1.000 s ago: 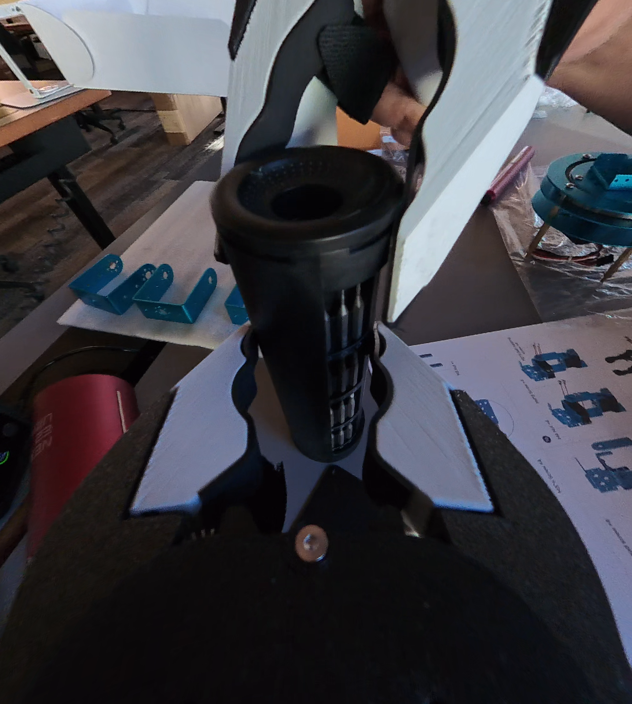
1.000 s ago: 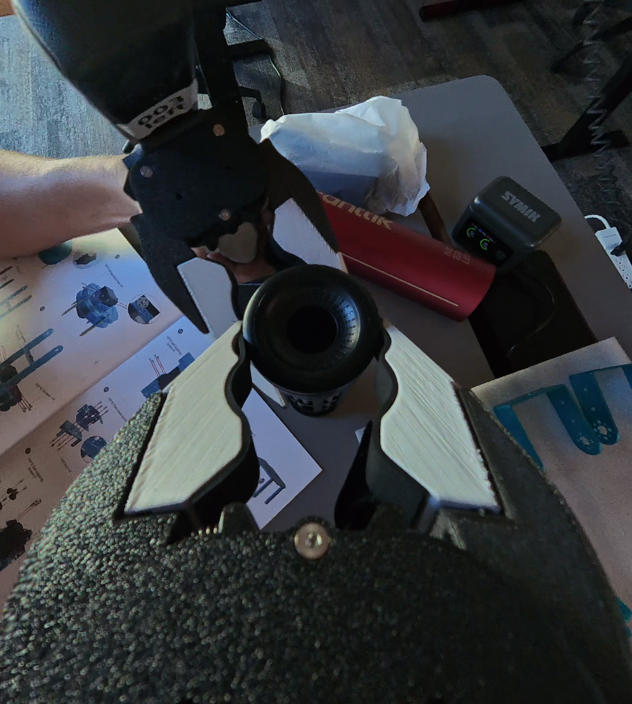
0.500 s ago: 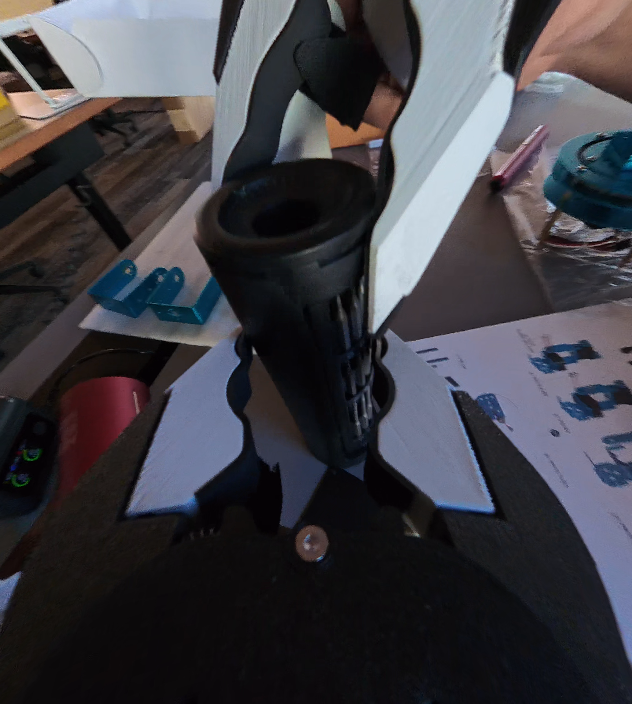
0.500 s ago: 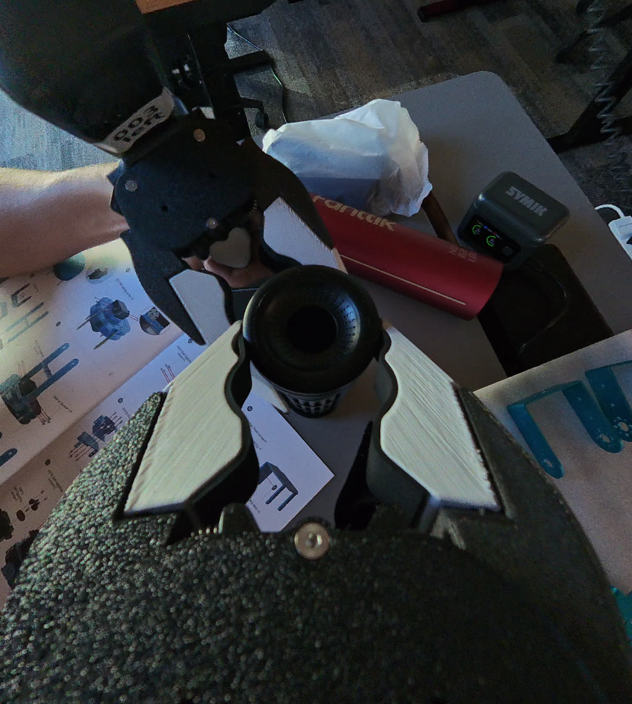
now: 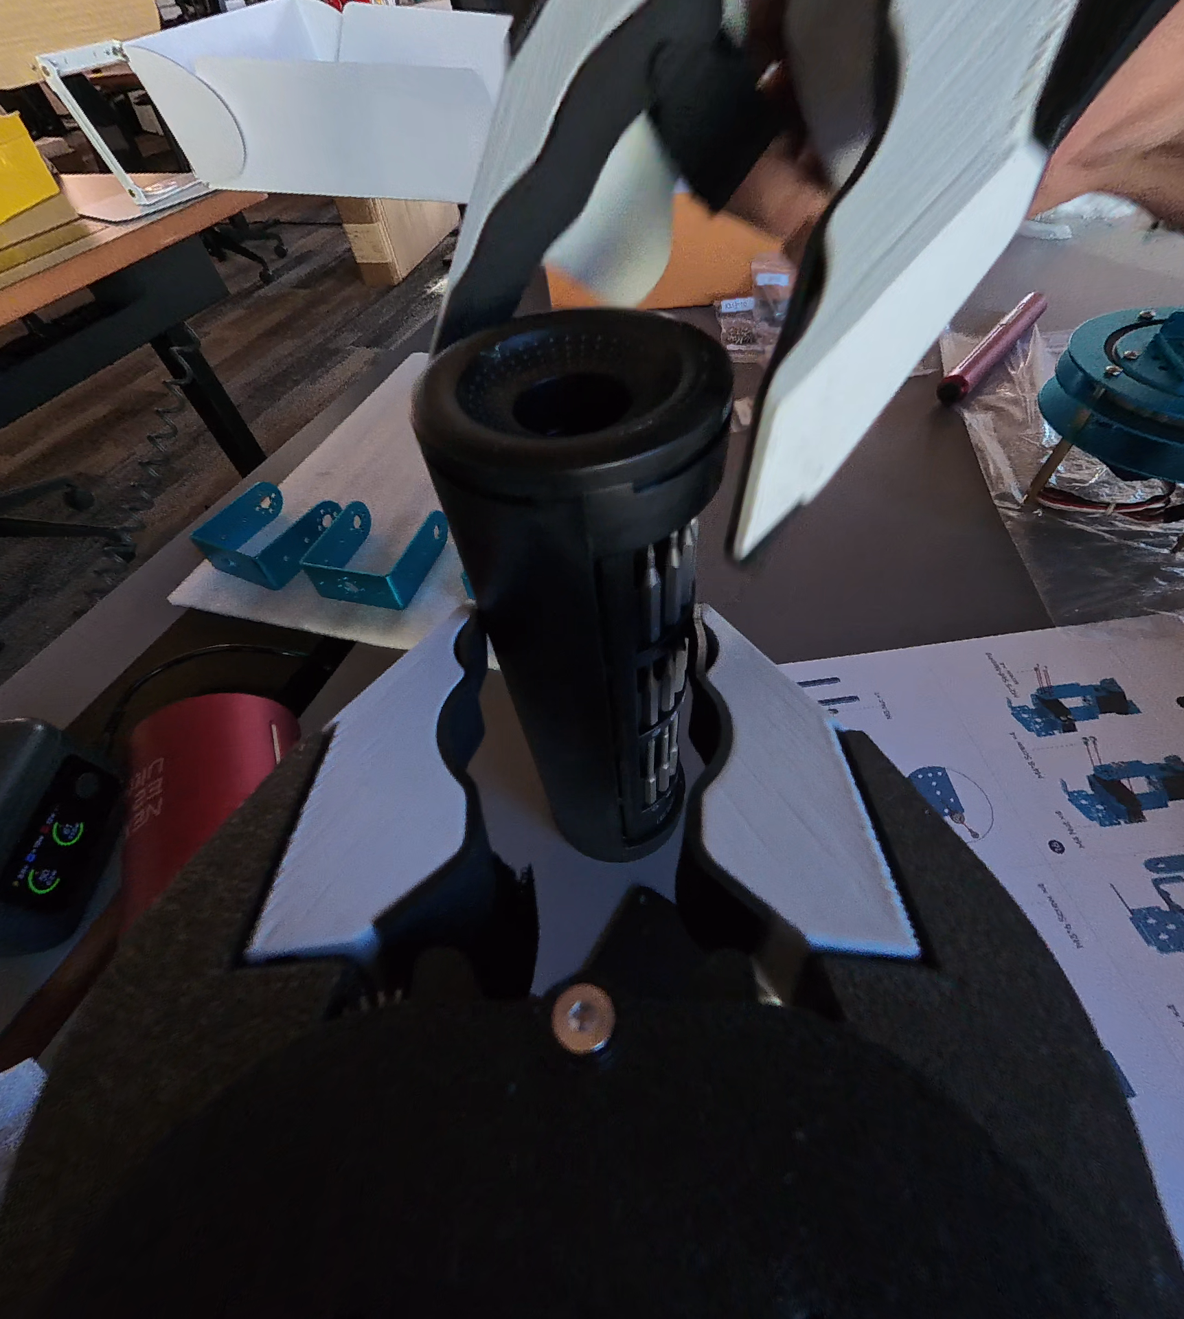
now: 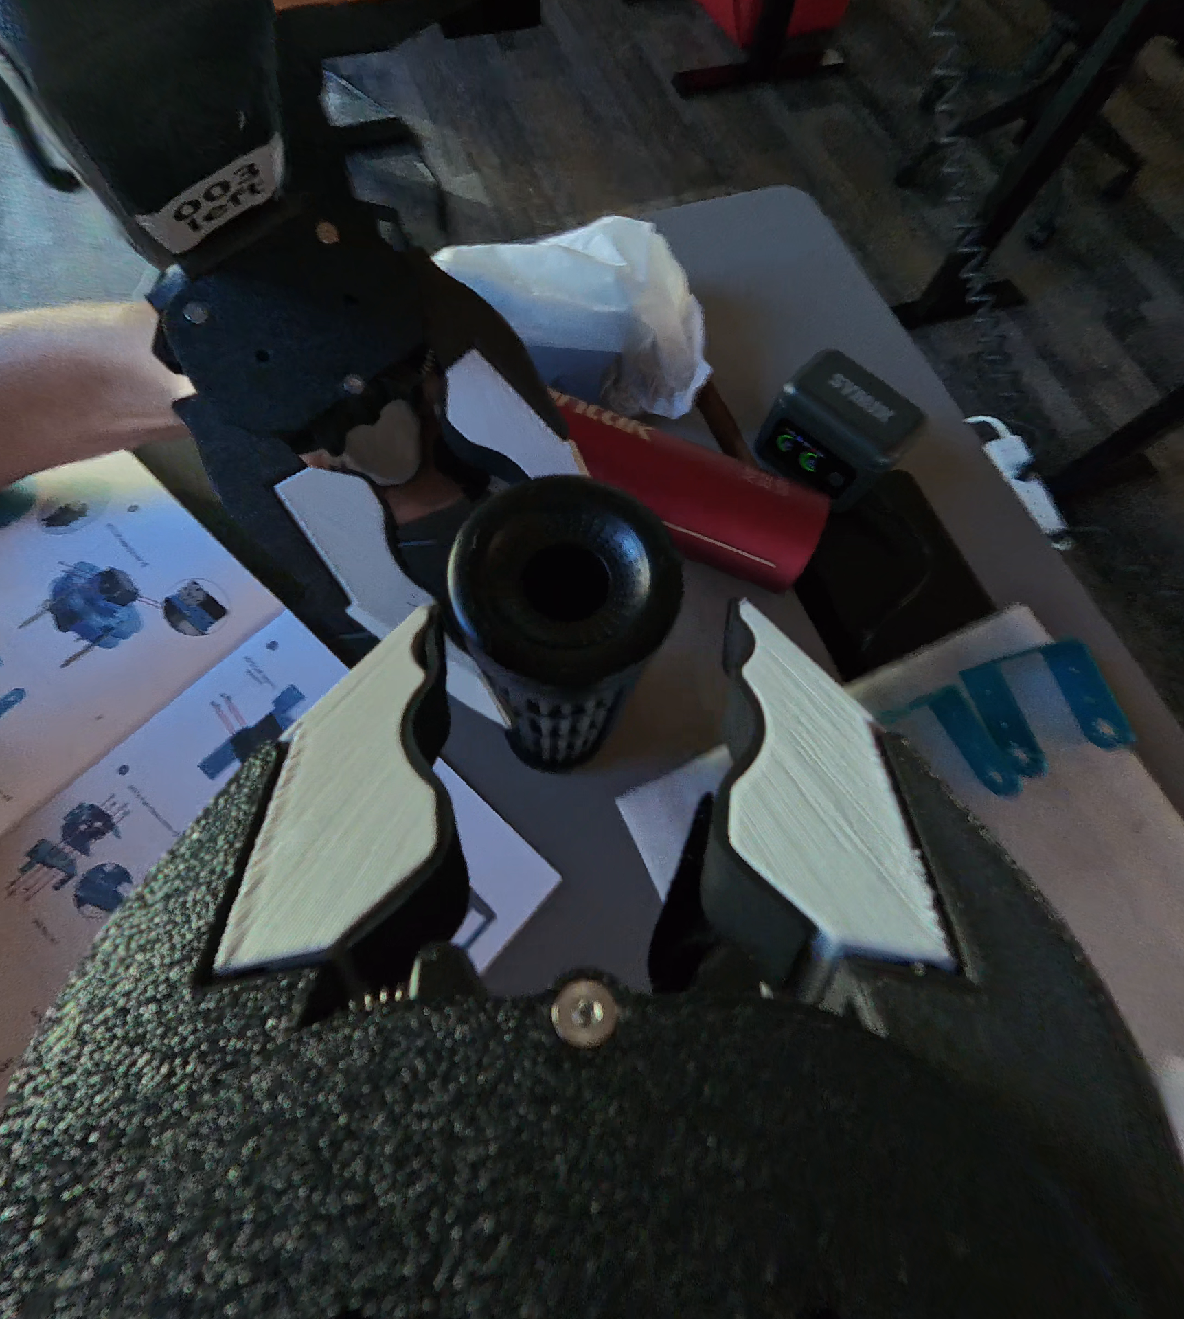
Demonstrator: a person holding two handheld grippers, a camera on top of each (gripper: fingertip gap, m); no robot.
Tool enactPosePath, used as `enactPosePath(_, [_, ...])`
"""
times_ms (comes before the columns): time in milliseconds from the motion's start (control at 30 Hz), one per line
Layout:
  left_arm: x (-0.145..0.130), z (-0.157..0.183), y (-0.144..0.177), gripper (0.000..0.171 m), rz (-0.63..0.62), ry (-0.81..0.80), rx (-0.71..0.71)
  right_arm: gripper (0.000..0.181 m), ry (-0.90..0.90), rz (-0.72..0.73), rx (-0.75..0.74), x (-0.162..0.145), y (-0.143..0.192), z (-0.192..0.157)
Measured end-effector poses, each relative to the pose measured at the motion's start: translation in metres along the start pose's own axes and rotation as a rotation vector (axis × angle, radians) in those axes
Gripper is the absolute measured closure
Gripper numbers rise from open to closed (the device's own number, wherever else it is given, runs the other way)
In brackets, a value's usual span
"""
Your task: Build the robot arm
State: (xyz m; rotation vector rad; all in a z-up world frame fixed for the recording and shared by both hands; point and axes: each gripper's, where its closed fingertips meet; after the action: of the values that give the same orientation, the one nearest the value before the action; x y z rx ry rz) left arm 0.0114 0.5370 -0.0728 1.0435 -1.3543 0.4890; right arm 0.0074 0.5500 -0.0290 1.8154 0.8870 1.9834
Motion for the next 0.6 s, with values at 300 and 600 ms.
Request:
enactPosePath(300, [0.009,0.012,0.020,0.088,-0.014,0.041,-0.077,0.124,-0.315,-0.169,0.061,-0.120,0.064,-0.190])
enactPosePath(600, [-0.013,0.043,0.099,0.109,-0.150,0.057,-0.017,0.145,-0.344,-0.302,-0.018,-0.192,0.007,-0.237])
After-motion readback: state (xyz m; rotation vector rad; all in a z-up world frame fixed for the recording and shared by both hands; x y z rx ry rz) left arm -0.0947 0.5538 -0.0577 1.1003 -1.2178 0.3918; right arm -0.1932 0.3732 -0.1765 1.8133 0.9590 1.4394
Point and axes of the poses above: each gripper's, where its closed fingertips meet, y back along the fingers, x out of its top, z = x × y across the jaws, and after that the axes turned 6 degrees about x, right-handed
